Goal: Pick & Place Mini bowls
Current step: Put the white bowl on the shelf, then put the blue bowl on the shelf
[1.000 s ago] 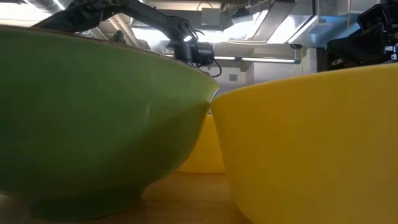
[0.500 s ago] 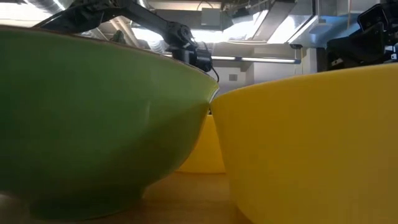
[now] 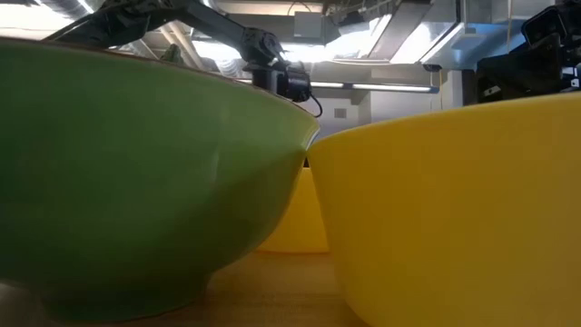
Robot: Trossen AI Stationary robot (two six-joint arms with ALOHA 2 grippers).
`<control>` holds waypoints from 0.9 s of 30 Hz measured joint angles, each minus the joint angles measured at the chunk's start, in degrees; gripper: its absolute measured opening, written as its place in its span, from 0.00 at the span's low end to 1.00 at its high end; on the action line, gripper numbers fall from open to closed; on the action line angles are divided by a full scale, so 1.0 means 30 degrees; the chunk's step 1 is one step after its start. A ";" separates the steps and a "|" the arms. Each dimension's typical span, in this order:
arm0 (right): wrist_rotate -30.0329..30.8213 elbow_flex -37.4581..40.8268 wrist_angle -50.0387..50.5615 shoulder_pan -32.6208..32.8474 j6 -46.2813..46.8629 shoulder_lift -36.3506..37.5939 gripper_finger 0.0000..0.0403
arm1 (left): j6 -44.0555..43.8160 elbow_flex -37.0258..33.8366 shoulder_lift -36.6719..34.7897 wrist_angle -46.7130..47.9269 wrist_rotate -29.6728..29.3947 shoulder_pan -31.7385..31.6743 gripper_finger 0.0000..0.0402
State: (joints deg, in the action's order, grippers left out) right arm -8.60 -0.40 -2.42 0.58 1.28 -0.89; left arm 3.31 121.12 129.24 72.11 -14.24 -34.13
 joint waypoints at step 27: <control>-0.0169 0.0000 0.0007 -0.0001 0.0080 -0.0015 0.03 | 0.3555 -0.4790 -1.3073 -0.5710 0.6189 0.6869 0.13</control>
State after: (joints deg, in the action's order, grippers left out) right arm -9.11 -0.40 -2.39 0.58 1.52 -0.93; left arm 13.98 106.75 90.02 54.98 4.33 -13.52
